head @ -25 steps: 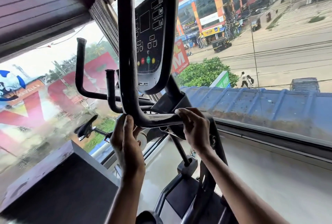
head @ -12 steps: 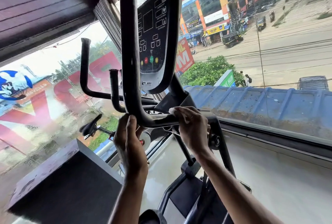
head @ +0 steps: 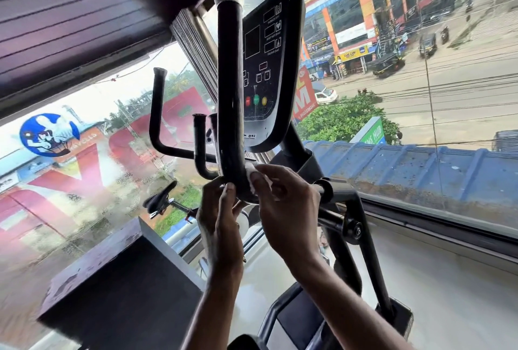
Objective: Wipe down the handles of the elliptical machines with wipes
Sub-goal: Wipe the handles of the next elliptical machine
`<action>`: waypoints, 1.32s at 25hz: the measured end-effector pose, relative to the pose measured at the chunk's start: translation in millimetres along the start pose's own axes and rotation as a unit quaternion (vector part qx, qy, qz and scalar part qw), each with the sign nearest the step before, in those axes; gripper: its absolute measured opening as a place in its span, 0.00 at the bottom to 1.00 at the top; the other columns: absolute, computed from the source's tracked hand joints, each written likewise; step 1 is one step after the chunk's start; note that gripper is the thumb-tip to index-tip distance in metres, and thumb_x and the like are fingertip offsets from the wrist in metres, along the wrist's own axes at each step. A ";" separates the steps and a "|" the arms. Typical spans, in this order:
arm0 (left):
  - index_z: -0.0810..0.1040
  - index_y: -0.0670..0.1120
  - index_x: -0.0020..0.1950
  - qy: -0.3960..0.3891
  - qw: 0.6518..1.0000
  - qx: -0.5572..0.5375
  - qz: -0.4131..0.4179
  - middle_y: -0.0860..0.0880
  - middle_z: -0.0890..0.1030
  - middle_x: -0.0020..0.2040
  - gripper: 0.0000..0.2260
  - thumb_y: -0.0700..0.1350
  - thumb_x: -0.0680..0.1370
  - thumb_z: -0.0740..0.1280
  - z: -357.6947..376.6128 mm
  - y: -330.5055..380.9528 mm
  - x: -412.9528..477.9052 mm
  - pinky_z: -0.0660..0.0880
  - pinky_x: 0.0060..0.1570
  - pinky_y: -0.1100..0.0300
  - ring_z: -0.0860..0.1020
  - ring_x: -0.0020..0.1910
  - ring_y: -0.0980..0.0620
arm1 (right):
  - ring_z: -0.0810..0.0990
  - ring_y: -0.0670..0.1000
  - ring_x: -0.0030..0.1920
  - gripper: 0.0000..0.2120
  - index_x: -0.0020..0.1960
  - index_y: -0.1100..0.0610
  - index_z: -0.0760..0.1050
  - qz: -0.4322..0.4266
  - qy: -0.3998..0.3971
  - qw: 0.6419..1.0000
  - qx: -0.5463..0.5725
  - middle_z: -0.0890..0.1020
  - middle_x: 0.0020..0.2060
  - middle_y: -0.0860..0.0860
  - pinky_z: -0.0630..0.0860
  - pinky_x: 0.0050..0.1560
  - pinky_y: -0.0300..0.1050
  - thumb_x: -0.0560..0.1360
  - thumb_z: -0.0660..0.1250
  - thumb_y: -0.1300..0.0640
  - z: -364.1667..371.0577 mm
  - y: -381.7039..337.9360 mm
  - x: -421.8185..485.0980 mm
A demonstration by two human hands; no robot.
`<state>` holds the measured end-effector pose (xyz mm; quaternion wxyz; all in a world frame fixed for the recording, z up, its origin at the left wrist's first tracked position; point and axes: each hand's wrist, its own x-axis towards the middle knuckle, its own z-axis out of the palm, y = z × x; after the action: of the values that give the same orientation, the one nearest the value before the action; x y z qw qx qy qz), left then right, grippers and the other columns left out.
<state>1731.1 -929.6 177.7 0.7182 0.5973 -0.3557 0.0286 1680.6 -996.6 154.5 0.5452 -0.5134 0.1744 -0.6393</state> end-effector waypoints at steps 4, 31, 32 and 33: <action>0.81 0.44 0.51 -0.010 1.000 -0.005 -0.006 0.51 0.85 0.43 0.08 0.44 0.77 0.63 -2.5 1.0 0.9 0.80 0.46 0.58 0.84 0.44 0.54 | 0.86 0.44 0.45 0.02 0.50 0.55 0.86 -0.041 0.020 0.999 0.007 0.87 0.44 0.43 0.82 0.47 0.44 0.78 0.75 0.60 4.6 -2.5 -1.7; 0.81 0.50 0.66 0.006 0.994 0.078 0.072 0.62 0.84 0.57 0.19 0.48 0.76 0.64 5.9 32.8 34.4 0.77 0.53 0.64 0.81 0.58 0.63 | 0.86 0.43 0.43 0.03 0.48 0.51 0.84 -0.038 0.041 0.996 0.075 0.87 0.41 0.45 0.81 0.45 0.39 0.76 0.77 0.55 28.3 -18.0 57.4; 0.81 0.49 0.65 0.001 0.994 0.075 0.080 0.62 0.85 0.55 0.18 0.47 0.77 0.65 7.4 34.7 35.9 0.77 0.49 0.68 0.82 0.56 0.64 | 0.86 0.44 0.42 0.03 0.48 0.51 0.84 -0.042 0.034 0.996 0.064 0.87 0.41 0.46 0.81 0.44 0.41 0.76 0.78 0.55 25.3 -13.5 45.0; 0.82 0.49 0.64 -0.001 0.994 0.075 0.085 0.63 0.85 0.52 0.16 0.45 0.77 0.65 9.1 35.3 37.1 0.76 0.46 0.71 0.82 0.53 0.64 | 0.85 0.43 0.40 0.04 0.48 0.51 0.84 -0.049 0.039 0.997 0.049 0.87 0.40 0.45 0.80 0.42 0.41 0.76 0.78 0.56 24.6 -9.5 36.4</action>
<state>1738.0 -941.8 227.8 0.6657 0.6175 -0.4027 0.1156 1700.9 -1016.9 189.0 0.5304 -0.4691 0.1385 -0.6924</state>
